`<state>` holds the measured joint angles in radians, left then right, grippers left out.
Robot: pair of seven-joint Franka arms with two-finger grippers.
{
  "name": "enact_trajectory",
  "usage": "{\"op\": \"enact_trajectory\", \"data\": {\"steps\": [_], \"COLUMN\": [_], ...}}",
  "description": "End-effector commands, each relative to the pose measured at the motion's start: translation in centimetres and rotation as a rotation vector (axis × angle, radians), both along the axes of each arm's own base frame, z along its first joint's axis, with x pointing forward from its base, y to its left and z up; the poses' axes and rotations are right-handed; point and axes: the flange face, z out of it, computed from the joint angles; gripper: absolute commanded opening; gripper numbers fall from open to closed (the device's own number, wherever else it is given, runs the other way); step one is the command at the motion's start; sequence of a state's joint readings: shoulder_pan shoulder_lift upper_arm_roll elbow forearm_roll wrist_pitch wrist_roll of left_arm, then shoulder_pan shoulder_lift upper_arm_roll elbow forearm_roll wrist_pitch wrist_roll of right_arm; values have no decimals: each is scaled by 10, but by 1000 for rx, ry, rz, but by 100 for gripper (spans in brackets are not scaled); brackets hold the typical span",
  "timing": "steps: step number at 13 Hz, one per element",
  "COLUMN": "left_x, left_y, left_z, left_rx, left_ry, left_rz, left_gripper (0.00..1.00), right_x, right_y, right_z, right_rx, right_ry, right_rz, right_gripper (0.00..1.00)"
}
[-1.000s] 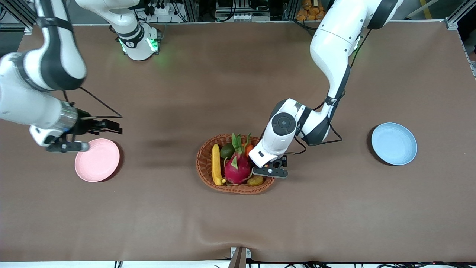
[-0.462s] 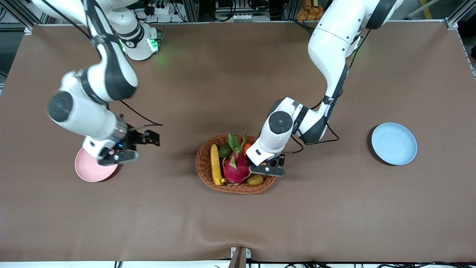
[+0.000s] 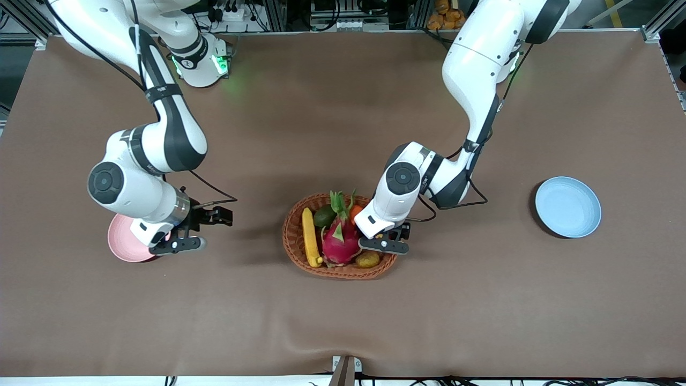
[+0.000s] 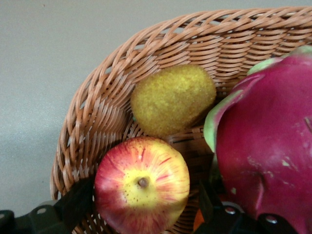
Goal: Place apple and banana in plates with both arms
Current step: 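Carry the apple to the blue plate while the right gripper approaches the banana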
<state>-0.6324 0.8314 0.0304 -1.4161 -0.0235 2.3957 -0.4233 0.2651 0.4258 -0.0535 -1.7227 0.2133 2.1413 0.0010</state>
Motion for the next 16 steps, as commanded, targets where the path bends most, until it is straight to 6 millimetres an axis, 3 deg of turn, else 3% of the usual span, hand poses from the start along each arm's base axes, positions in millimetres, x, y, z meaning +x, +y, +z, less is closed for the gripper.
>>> {"op": "enact_trajectory", "data": {"steps": [1, 3, 4, 5, 8, 10, 14, 16], "left_x": [3, 6, 7, 8, 6, 6, 17, 28], "left_y": [0, -1, 0, 1, 4, 17, 78, 133], "left_z": [-11, 4, 15, 26, 71, 126, 199, 218], "left_rx": [15, 9, 4, 4, 14, 23, 39, 64], "left_ry": [-14, -29, -31, -30, -7, -2, 23, 58], "left_rz": [-17, -16, -13, -9, 2, 13, 79, 50], "left_gripper": [78, 34, 24, 19, 14, 13, 10, 11], "right_x": [2, 3, 3, 3, 3, 7, 13, 15], "right_y": [-5, -6, -6, -6, 0, 27, 103, 148], "right_z": [9, 10, 10, 9, 11, 16, 6, -1], "right_rx": [5, 6, 6, 6, 17, 27, 43, 53], "right_ry": [-6, -9, -11, -9, -17, -58, -180, -170], "right_rz": [5, 3, 3, 3, -10, 24, 86, -18], "right_gripper": [100, 100, 100, 100, 100, 100, 100, 100]}}
